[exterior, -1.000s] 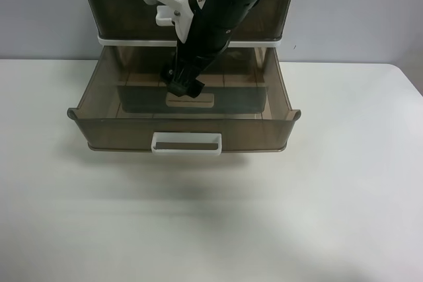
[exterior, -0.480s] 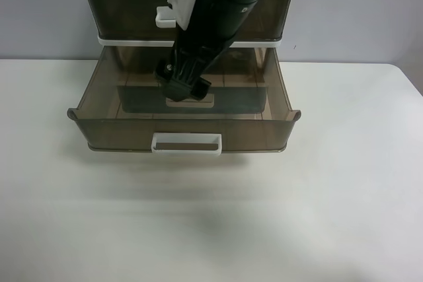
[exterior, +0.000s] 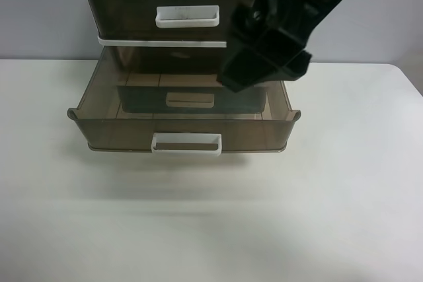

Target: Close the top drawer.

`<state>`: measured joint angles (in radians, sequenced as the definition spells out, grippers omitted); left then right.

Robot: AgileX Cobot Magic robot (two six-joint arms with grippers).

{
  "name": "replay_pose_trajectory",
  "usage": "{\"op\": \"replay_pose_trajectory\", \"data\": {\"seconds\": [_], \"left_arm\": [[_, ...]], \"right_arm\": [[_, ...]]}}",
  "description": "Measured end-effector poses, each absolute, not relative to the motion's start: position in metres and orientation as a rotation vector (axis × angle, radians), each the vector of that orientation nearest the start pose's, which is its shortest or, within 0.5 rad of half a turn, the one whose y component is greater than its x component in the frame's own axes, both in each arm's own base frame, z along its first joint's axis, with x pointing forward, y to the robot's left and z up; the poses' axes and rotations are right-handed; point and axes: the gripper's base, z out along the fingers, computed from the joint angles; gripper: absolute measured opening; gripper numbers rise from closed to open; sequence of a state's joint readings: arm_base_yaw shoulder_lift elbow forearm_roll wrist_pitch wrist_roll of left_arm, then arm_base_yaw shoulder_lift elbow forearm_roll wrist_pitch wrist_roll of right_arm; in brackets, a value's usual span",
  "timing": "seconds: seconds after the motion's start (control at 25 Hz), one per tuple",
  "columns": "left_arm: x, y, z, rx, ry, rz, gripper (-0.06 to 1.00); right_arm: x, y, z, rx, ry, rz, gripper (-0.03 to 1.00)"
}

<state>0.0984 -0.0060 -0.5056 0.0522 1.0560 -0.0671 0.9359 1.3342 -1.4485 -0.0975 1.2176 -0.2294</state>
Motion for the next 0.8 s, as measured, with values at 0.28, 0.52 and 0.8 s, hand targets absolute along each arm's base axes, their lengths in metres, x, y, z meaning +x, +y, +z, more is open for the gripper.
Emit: {"op": "replay_pose_trajectory", "data": {"seconds": [0.28, 0.52, 0.8], "left_arm": [[-0.007, 0.003, 0.279, -0.170, 2.021, 0.082, 0.99], [-0.007, 0.003, 0.279, -0.170, 2.021, 0.082, 0.99], [-0.007, 0.003, 0.279, -0.170, 2.021, 0.082, 0.99]], "right_arm": [[0.121, 0.149, 0.424, -1.303, 2.084, 0.188, 0.99], [0.078, 0.086, 0.427, -1.194, 1.995, 0.229, 0.99], [0.038, 0.033, 0.393, -1.075, 1.979, 0.302, 0.99]]}}
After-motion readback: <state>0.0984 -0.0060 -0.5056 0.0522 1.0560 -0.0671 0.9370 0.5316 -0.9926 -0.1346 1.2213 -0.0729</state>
